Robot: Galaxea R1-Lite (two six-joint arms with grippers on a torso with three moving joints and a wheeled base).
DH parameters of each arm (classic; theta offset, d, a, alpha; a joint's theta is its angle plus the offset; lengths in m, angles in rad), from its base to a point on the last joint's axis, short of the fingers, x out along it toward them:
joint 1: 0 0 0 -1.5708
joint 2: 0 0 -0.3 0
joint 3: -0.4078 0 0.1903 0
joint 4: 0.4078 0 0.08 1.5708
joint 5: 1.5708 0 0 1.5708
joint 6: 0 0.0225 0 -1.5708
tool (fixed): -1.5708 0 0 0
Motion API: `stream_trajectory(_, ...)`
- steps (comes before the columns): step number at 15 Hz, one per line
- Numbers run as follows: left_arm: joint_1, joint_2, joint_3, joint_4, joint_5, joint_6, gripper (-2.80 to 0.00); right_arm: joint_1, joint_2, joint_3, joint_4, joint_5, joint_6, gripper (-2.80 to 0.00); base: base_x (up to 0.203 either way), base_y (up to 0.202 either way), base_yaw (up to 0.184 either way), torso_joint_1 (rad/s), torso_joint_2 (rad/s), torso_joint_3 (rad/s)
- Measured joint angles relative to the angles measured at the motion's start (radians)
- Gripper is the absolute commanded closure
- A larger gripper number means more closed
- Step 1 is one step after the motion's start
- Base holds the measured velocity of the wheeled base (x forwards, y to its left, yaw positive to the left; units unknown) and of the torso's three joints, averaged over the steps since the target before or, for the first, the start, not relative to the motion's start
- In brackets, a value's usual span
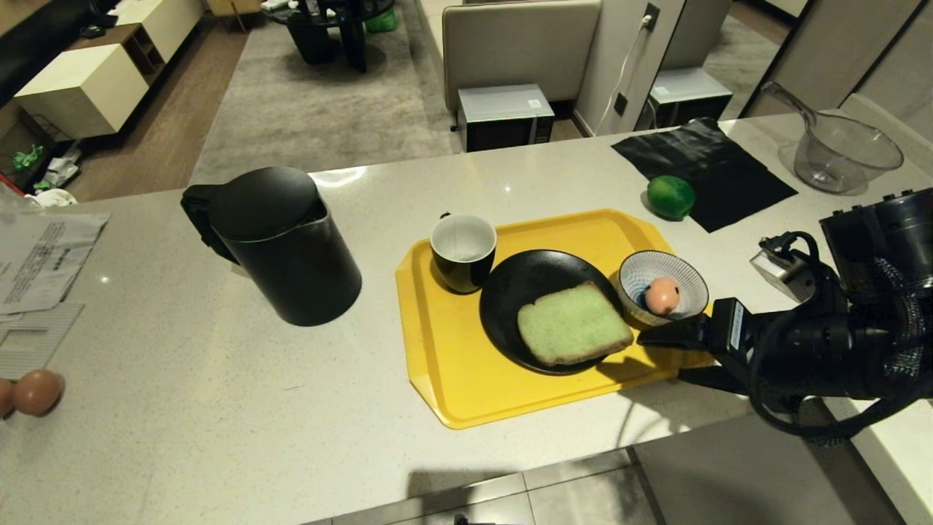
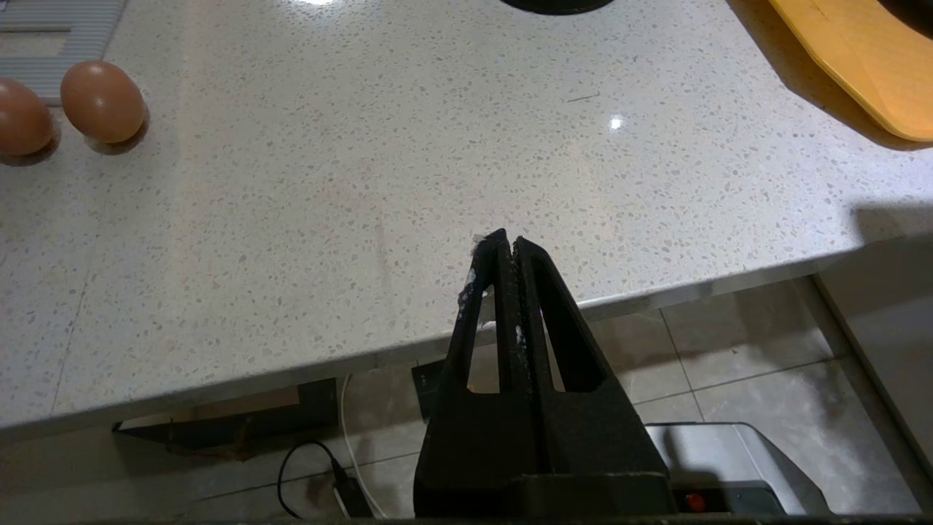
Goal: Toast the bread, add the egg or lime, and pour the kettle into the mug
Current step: Pick up the bread slice
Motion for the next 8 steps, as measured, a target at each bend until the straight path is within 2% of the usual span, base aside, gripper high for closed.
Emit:
stream_trajectory(2, 0.000, 0.000, 0.000, 0.000, 0.000, 0.000, 0.00, 0.022, 0.020, -0.001, -0.039, 0.001, 0.043, -2.80, 0.000, 0.000, 0.000, 0.000, 0.00, 0.000)
stream_trajectory(8, 0.000, 0.000, 0.000, 0.000, 0.000, -0.001, 0.00, 0.033, 0.085, 0.003, -0.060, -0.004, 0.047, -2.80, 0.000, 0.000, 0.000, 0.000, 0.00, 0.000)
